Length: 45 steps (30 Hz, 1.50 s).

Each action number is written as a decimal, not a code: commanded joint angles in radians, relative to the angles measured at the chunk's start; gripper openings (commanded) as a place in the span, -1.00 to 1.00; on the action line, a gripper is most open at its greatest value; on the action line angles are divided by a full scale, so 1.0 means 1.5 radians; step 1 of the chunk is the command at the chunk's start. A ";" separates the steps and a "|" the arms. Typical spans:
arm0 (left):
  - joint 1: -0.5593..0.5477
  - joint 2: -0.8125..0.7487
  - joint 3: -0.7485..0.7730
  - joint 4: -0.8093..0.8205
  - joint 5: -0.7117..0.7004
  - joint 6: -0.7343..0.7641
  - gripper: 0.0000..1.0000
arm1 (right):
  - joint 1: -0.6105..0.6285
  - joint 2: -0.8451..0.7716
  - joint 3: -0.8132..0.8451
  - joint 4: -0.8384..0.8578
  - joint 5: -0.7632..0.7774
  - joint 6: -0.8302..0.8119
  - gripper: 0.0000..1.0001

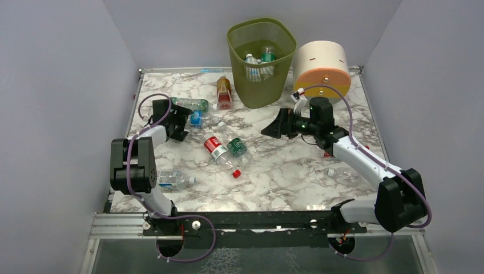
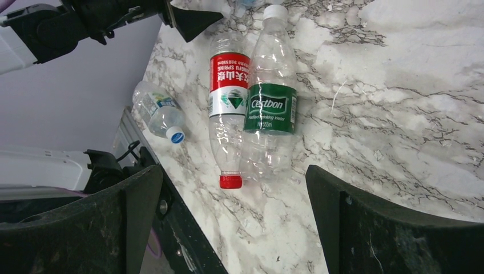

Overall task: Put the plastic bottles in the bin
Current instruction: Pick up the plastic bottle at the center of the board.

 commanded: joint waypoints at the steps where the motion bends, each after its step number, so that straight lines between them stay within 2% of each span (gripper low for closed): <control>1: 0.005 0.023 0.026 0.006 -0.022 -0.037 0.98 | 0.004 -0.003 -0.009 0.031 -0.023 0.001 0.96; 17: 0.009 0.027 0.016 0.004 -0.065 -0.032 0.79 | 0.004 -0.018 -0.026 0.032 -0.023 0.000 0.96; 27: 0.020 0.069 0.023 0.015 -0.078 -0.014 0.67 | 0.004 -0.025 -0.030 0.028 -0.019 0.000 0.96; 39: 0.021 0.104 0.027 0.035 -0.062 0.002 0.67 | 0.004 -0.019 -0.032 0.034 -0.021 0.003 0.96; 45: 0.021 0.081 -0.018 0.065 -0.054 0.012 0.42 | 0.004 -0.011 -0.032 0.042 -0.027 0.007 0.96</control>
